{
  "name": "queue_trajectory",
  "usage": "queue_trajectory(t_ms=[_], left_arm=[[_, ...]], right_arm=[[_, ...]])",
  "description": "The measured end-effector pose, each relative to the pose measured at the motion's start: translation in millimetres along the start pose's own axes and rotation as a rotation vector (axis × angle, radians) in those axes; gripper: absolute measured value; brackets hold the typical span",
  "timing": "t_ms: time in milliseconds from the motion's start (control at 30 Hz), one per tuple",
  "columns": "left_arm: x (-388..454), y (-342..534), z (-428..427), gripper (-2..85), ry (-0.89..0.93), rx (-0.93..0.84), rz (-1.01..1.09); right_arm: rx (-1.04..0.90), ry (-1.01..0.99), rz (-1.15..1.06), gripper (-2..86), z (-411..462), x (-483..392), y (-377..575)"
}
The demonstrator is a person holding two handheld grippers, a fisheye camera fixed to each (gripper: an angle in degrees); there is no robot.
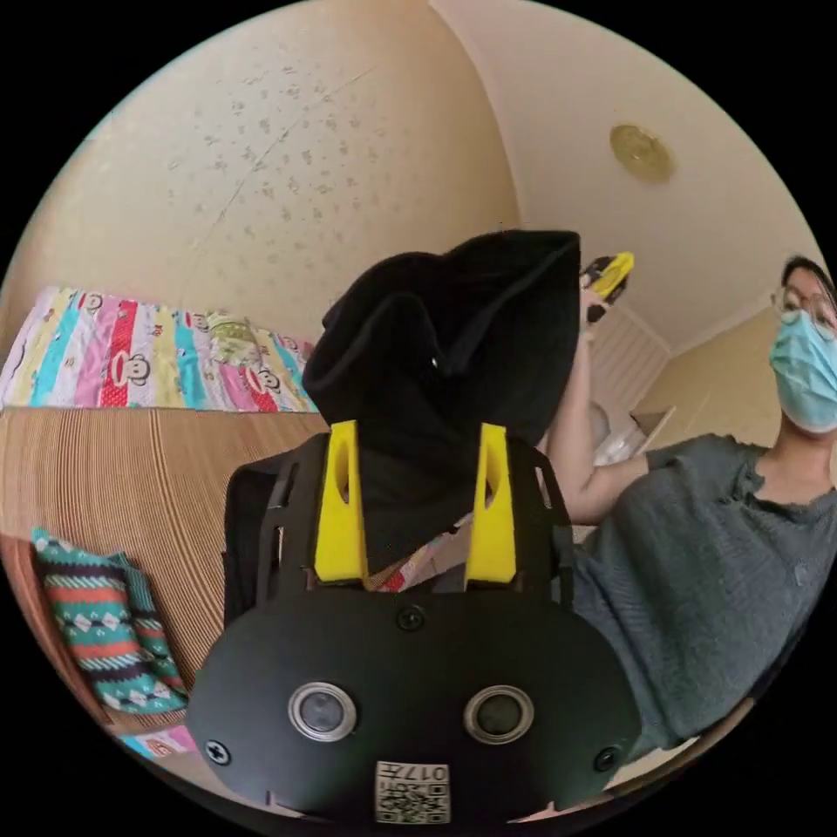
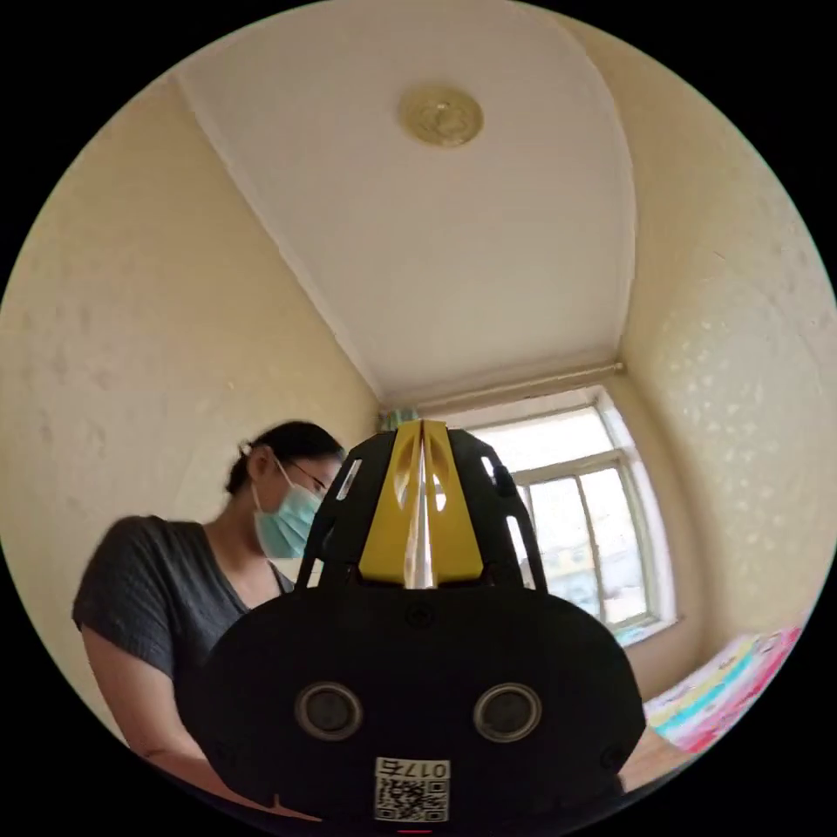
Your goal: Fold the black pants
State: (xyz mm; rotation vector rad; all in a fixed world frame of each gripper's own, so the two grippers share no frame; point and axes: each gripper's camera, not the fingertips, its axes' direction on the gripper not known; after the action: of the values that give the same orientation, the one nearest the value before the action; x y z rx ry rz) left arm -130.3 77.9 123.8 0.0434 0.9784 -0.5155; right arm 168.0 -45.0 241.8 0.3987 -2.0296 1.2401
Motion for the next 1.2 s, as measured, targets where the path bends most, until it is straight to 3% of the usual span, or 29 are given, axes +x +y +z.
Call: queue_trajectory(t_ms=[67, 100, 167, 267, 333, 433, 600, 833, 967, 1033, 1200], left_arm=[[-54, -9, 58, 6.0, -0.098, -0.165, -0.193], [-85, -9, 86, 2.2, -0.052, -0.254, -0.311], [-101, 1, 102, 0.4, 0.09, -0.227, -0.362], [-106, 11, 109, -0.7, 0.051, -0.291, -0.377], [-112, 15, 107, -0.9, -0.03, -0.355, -0.405], [-124, 26, 91, -1.0, -0.067, -0.338, -0.488], [-126, 46, 69, -1.0, -0.108, -0.282, -0.621], [-106, 68, 55, -1.0, -0.188, -0.271, -0.749], [-94, 94, 42, -1.0, -0.232, -0.265, -0.847], [-90, 107, 36, -1.0, -0.253, -0.257, -0.889], [-83, 129, 28, -1.0, -0.278, -0.262, -0.962]], right_arm=[[-0.091, 0.001, 0.032, 0.3, 13, 16, 3], [-0.089, -0.081, 0.103, 0.4, 12, 36, 13], [-0.094, -0.059, 0.201, 0.5, 2, 60, 34], [-0.315, 0.288, 0.421, 0.9, -28, 101, 87], [-0.596, 0.657, 0.617, 1.6, -54, 128, 160], [-1.017, 0.957, 0.816, 3.8, -70, 147, 277], [-1.426, 0.845, 1.014, 8.5, -31, 160, 435], [-1.745, 0.776, 0.981, 13.9, 78, 189, 576], [-1.908, 0.818, 0.924, 15.6, 104, 202, 637], [-2.079, 0.835, 0.826, 15.3, 106, 200, 680], [-2.114, 0.809, 0.804, 10.6, 99, 198, 700]])
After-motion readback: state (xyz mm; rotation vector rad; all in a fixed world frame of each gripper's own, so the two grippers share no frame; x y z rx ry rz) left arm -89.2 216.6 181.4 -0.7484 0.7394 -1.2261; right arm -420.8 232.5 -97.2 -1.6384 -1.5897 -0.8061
